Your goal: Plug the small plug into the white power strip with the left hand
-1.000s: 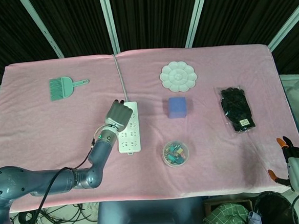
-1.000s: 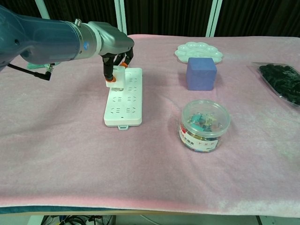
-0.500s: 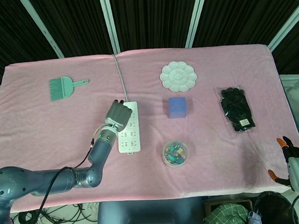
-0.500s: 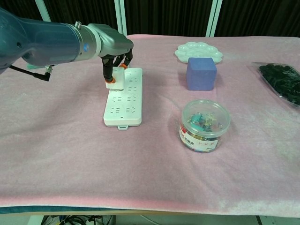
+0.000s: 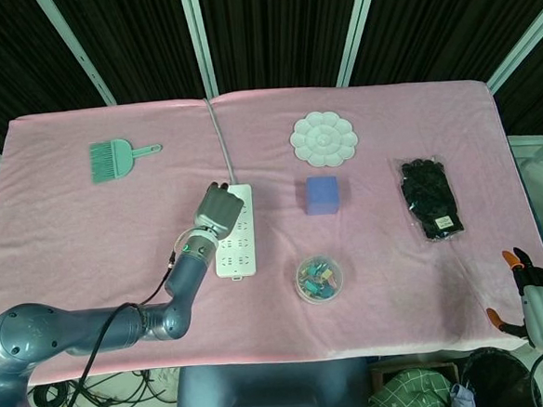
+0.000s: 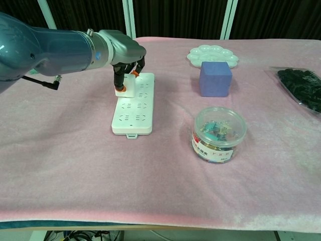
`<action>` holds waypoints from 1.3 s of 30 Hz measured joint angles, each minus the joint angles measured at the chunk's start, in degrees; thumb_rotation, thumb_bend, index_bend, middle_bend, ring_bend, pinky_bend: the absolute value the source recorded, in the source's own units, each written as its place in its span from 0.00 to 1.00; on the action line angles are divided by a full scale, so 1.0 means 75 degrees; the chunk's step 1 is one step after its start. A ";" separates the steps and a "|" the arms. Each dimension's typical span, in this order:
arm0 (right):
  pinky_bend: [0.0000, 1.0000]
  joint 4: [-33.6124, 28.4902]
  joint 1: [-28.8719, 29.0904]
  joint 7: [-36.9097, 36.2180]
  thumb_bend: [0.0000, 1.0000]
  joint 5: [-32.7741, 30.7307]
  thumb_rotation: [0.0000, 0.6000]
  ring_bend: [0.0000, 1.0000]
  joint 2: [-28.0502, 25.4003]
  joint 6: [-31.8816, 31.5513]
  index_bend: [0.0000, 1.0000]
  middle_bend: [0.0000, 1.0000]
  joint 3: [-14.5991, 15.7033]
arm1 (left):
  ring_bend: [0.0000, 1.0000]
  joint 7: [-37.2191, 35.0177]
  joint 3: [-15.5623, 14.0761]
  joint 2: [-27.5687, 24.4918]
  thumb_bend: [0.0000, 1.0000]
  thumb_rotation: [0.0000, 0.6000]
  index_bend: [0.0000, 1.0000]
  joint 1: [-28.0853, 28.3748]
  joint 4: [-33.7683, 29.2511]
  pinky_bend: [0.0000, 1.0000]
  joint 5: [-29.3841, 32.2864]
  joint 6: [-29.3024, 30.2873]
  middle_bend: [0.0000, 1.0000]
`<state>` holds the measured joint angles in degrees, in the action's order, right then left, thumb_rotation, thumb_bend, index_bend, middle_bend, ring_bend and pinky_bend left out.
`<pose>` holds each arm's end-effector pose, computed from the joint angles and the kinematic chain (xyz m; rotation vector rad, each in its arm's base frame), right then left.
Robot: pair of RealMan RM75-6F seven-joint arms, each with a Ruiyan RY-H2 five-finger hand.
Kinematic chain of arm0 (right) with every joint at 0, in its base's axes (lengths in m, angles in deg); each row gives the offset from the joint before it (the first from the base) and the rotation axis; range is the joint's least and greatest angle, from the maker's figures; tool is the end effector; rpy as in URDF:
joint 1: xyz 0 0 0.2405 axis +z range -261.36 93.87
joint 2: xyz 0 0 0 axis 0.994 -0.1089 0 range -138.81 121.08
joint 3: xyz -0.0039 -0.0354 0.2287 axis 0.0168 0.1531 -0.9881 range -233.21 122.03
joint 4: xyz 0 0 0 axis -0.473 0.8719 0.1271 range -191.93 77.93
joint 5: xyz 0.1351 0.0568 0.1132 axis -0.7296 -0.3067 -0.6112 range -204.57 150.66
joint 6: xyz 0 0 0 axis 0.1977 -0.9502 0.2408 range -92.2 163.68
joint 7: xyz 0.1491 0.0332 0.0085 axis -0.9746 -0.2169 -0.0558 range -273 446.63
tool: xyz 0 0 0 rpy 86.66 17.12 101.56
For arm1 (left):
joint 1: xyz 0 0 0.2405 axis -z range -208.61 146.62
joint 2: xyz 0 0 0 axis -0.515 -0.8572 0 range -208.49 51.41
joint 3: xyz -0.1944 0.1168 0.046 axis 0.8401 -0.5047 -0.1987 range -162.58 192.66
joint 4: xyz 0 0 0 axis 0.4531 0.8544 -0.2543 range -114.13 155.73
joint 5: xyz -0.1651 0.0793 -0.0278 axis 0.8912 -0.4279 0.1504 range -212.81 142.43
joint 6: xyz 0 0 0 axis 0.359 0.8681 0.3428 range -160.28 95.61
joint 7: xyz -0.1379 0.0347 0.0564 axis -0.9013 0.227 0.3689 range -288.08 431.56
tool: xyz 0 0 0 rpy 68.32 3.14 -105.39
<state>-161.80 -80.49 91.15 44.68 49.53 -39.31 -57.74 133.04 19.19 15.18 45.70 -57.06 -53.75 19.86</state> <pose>-0.2948 -0.1658 0.1649 1.2638 -1.2090 0.6841 -0.0339 0.3880 -0.0303 -2.0424 -0.4467 -0.3800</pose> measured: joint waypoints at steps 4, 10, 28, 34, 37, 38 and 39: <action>0.11 -0.0005 0.0002 -0.0008 0.19 0.0007 1.00 0.15 -0.0005 0.0009 0.00 0.02 0.0005 | 0.20 0.0073 0.0005 0.0089 0.49 1.00 0.61 0.0051 0.0072 0.31 0.0026 -0.0017 0.59; 0.11 -0.0012 0.0005 0.0003 0.19 0.0030 1.00 0.15 -0.0003 0.0015 0.00 0.02 0.0019 | 0.21 0.0227 0.0029 0.0227 0.49 1.00 0.61 0.0166 0.0171 0.31 0.0119 -0.0027 0.59; 0.11 -0.0016 0.0005 -0.0037 0.19 0.0019 1.00 0.15 -0.0017 0.0028 0.00 0.02 0.0017 | 0.23 0.0276 -0.0107 0.0507 0.49 1.00 0.62 0.0119 0.0572 0.40 0.0043 -0.0146 0.60; 0.11 -0.0018 0.0004 -0.0028 0.19 0.0014 1.00 0.15 -0.0014 0.0025 0.00 0.02 0.0018 | 0.23 0.0141 -0.0137 0.0567 0.49 1.00 0.62 0.0032 0.0725 0.40 -0.0115 -0.0237 0.60; 0.11 -0.0016 0.0005 -0.0025 0.19 0.0015 1.00 0.15 -0.0012 0.0023 0.00 0.02 0.0017 | 0.23 0.0078 -0.0134 0.0605 0.49 1.00 0.62 0.0006 0.0795 0.40 -0.0197 -0.0275 0.60; 0.11 -0.0015 0.0005 -0.0025 0.19 0.0016 1.00 0.15 -0.0012 0.0021 0.00 0.02 0.0016 | 0.23 0.0064 -0.0129 0.0615 0.49 1.00 0.62 0.0002 0.0806 0.39 -0.0222 -0.0281 0.60; 0.11 -0.0015 0.0005 -0.0027 0.19 0.0015 1.00 0.15 -0.0012 0.0020 0.00 0.02 0.0015 | 0.23 0.0052 -0.0124 0.0627 0.48 1.00 0.61 -0.0002 0.0816 0.38 -0.0253 -0.0286 0.60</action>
<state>-161.91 -80.45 90.95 44.80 49.44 -39.16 -57.62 133.43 18.26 19.88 45.69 -50.94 -55.65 17.72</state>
